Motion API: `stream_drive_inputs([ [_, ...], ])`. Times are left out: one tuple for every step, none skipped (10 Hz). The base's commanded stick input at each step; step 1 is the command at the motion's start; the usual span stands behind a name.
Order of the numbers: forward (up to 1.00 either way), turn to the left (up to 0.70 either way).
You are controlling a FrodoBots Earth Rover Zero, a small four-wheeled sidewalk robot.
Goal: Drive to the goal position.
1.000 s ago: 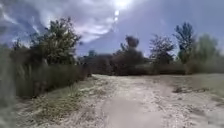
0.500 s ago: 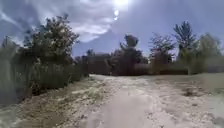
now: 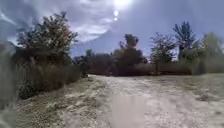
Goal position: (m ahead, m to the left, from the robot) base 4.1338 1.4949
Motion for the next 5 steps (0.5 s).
stream_drive_inputs([
  [0.7,0.0],
  [0.7,0.0],
  [0.7,0.0],
  [0.7,0.0],
  [0.7,0.0],
])
